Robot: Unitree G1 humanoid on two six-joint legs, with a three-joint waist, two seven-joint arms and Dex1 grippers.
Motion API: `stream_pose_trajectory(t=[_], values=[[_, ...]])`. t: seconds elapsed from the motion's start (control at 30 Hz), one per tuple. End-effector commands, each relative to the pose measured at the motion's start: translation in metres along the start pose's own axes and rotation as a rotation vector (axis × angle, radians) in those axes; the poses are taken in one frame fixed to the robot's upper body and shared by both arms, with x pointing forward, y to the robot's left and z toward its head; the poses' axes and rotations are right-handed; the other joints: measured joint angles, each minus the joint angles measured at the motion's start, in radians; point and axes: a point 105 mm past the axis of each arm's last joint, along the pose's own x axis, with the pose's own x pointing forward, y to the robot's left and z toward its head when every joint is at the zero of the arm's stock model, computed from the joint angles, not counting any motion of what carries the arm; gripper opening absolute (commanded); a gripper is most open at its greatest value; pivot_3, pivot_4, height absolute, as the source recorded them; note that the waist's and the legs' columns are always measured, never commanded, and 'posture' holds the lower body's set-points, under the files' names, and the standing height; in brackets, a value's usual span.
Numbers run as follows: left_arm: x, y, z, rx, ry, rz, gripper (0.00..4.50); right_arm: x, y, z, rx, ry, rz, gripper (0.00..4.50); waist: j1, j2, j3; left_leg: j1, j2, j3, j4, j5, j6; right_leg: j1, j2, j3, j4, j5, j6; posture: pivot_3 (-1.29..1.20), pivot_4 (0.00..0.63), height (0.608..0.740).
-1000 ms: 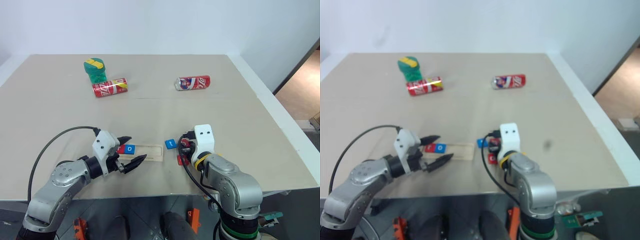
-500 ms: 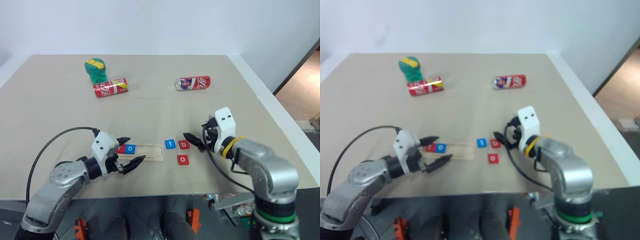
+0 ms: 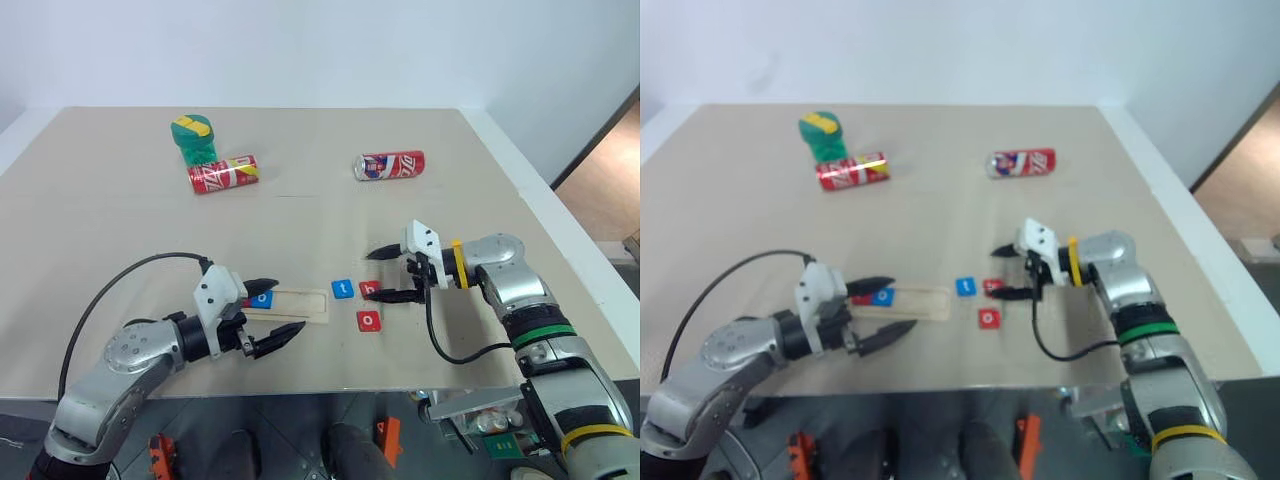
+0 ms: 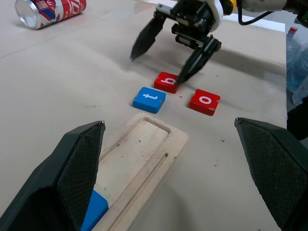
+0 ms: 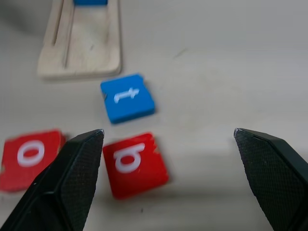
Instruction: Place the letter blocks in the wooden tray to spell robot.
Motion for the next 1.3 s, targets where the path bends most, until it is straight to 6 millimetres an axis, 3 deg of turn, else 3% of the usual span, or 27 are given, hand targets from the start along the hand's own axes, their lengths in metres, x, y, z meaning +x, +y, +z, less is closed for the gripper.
stream_pose_trajectory(t=[0.03,0.33,0.53,1.3], values=[[-0.004,-0.004,0.011,0.044,-0.027,0.020,4.50,-0.004,0.002,-0.013,-0.039,0.047,0.064,4.23,0.000,0.000,0.000,0.000,0.000,0.000,0.000,0.000,0.000,0.000,0.000,0.001,0.000,0.000,0.000,0.00,0.150,0.740],[-0.004,0.001,0.009,0.050,-0.018,0.054,4.50,0.004,-0.009,-0.023,0.106,-0.014,-0.074,4.23,-0.001,0.000,0.000,0.010,0.001,-0.001,0.003,0.000,0.000,0.010,0.001,-0.001,0.000,0.000,0.001,0.00,0.150,0.740],[-0.002,0.002,0.007,0.050,-0.013,0.054,4.50,0.010,-0.001,-0.031,0.148,-0.024,-0.105,4.23,-0.002,-0.001,0.000,0.019,0.001,0.001,0.003,0.001,0.000,0.017,0.001,0.002,0.001,-0.001,-0.004,0.00,0.150,0.740],[-0.001,0.007,0.005,0.045,-0.026,0.076,4.50,0.009,0.016,-0.035,0.251,0.027,-0.237,4.23,-0.003,-0.001,0.000,0.019,0.001,0.002,0.002,0.001,0.000,0.016,0.001,0.003,0.001,-0.002,-0.002,0.00,0.150,0.740]])
